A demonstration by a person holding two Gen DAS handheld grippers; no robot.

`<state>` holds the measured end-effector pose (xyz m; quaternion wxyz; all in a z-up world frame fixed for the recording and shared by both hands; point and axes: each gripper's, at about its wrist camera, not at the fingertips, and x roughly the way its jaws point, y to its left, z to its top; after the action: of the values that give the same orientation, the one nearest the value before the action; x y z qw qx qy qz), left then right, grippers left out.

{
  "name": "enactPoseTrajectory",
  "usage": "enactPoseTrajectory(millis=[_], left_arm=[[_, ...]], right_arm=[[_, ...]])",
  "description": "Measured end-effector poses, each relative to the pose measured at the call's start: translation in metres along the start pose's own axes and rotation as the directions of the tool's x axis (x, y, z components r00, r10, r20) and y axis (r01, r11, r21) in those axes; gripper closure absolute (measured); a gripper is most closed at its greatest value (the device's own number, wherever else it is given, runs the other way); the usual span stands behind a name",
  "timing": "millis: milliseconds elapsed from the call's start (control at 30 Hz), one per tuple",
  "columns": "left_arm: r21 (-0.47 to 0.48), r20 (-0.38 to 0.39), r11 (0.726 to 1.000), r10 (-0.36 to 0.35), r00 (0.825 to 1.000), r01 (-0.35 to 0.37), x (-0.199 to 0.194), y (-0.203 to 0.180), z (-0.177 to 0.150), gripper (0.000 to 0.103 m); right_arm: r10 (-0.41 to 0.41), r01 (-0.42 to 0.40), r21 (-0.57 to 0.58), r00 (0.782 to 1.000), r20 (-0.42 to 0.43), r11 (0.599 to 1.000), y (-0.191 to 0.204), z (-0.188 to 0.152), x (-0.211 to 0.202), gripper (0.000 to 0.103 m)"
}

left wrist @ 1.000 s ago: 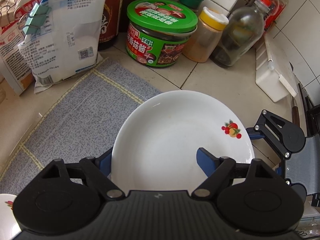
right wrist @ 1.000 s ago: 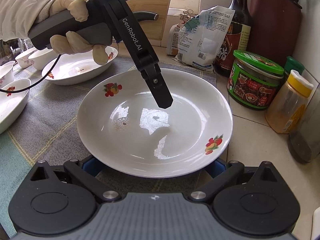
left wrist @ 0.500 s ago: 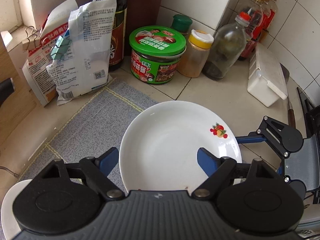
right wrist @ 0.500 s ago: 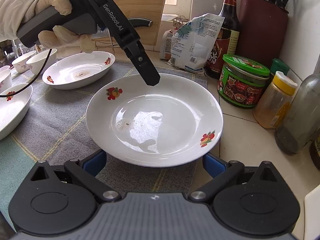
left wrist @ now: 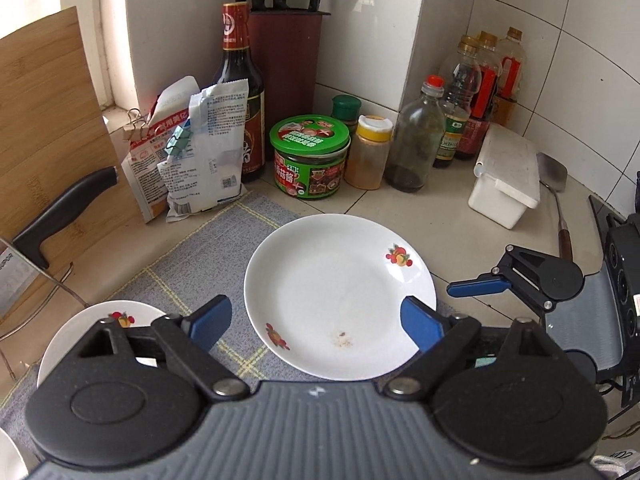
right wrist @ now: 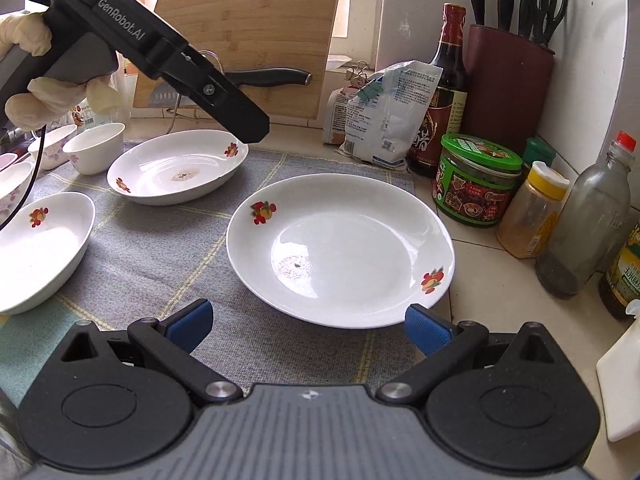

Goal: Organize plates and bowls
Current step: 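Lower the plates onto the mat and open both tools, then grasp a white plate with the right tool while the left tool grasps another plate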

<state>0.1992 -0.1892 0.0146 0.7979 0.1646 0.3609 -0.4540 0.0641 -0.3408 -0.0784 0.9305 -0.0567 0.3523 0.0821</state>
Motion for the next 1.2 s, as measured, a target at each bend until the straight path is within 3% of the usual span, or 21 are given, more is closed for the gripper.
enactPoseTrajectory(millis=[533,867,1200], left_arm=[[-0.071,0.065,0.982,0.178,0.982,-0.174,-0.045,-0.042,-0.083,0.007],[-0.217,0.042,0.947,0.252,0.967,-0.238,-0.063,-0.047,-0.126,0.006],[-0.171,0.065,0.942,0.305,0.950,-0.290,-0.093,-0.042,-0.161,0.006]], right_arm=[[0.128,-0.129,-0.029,0.991,-0.040,0.991,0.035,-0.007,0.013,0.000],[0.168,-0.171,-0.031,0.983,-0.080,0.985,0.057,-0.007,0.025,0.000],[0.164,-0.160,0.042,0.982,-0.093,0.986,0.085,-0.004,0.022,0.000]])
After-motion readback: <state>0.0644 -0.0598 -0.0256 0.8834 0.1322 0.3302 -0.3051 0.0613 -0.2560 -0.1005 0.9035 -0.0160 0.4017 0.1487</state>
